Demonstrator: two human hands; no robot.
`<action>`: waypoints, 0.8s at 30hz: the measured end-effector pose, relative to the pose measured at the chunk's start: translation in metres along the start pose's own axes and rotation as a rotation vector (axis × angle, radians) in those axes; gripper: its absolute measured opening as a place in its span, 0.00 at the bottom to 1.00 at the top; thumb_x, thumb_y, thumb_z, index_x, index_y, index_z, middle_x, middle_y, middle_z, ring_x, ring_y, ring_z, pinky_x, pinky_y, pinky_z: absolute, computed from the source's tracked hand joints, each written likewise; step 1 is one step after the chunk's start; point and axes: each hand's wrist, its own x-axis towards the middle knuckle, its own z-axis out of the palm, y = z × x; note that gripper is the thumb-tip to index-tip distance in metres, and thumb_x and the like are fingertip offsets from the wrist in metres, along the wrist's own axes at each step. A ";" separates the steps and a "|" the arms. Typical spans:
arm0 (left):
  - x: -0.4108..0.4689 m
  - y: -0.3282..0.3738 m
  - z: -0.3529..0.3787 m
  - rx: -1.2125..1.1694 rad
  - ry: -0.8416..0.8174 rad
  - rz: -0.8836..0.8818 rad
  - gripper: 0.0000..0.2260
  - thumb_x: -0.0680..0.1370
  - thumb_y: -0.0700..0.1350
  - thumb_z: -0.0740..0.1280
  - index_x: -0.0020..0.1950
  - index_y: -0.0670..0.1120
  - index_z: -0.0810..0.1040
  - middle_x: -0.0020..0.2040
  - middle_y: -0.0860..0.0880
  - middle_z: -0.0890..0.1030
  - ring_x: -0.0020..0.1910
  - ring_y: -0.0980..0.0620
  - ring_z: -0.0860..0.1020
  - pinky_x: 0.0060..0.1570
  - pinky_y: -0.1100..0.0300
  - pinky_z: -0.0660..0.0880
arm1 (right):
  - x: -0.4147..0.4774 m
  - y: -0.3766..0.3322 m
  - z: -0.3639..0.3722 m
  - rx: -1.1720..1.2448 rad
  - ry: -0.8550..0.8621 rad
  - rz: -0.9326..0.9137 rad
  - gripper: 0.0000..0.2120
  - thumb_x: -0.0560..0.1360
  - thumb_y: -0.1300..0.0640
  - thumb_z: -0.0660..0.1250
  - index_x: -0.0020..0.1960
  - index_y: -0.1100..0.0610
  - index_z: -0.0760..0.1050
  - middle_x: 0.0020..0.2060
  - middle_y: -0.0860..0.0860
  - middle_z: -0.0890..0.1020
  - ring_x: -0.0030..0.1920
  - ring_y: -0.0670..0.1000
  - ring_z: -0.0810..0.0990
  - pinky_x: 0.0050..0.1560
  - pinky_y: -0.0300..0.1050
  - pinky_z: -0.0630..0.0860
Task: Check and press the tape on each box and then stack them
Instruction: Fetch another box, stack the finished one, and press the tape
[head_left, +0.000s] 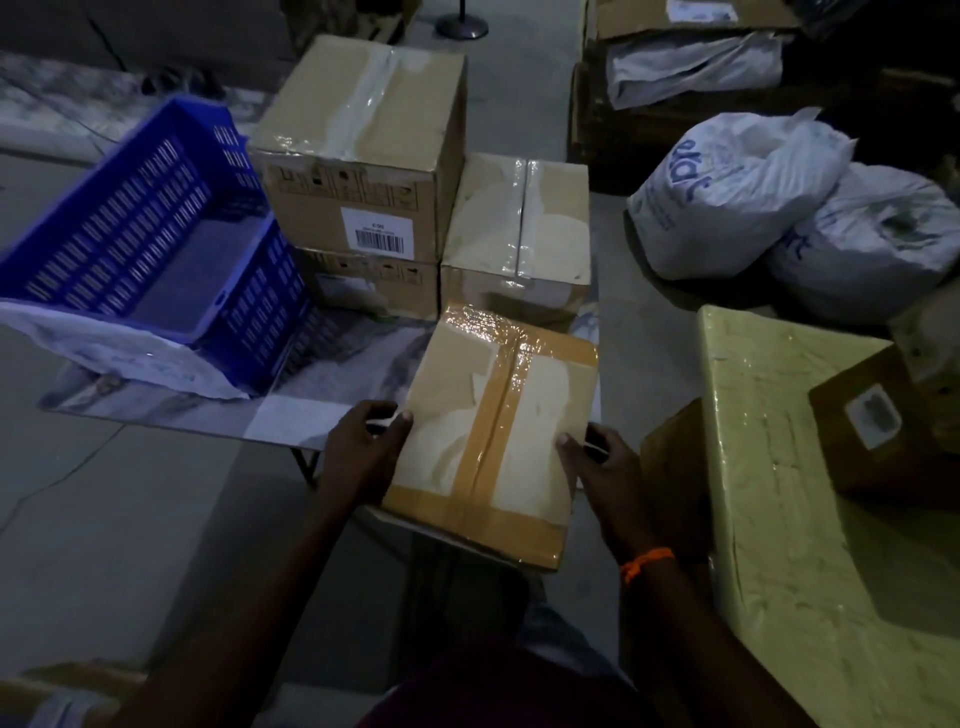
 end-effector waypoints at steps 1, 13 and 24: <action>0.010 0.010 0.002 -0.005 -0.022 -0.006 0.20 0.78 0.56 0.71 0.66 0.48 0.78 0.57 0.49 0.82 0.51 0.53 0.81 0.45 0.59 0.78 | 0.016 -0.005 -0.001 0.012 -0.016 0.008 0.25 0.75 0.47 0.76 0.69 0.54 0.76 0.61 0.50 0.82 0.60 0.51 0.82 0.50 0.48 0.84; 0.017 0.061 0.018 -0.328 -0.056 -0.151 0.20 0.75 0.66 0.68 0.61 0.57 0.76 0.55 0.52 0.82 0.54 0.49 0.82 0.48 0.50 0.81 | 0.056 -0.051 0.018 0.087 -0.250 0.002 0.27 0.74 0.32 0.70 0.70 0.41 0.75 0.57 0.40 0.84 0.59 0.44 0.82 0.61 0.48 0.79; -0.038 0.087 -0.048 -0.834 0.598 -0.075 0.30 0.77 0.74 0.57 0.71 0.57 0.74 0.69 0.51 0.78 0.68 0.50 0.76 0.67 0.47 0.72 | 0.014 -0.154 0.032 0.341 -0.347 -0.366 0.36 0.72 0.25 0.65 0.68 0.48 0.76 0.58 0.45 0.84 0.60 0.47 0.82 0.59 0.42 0.78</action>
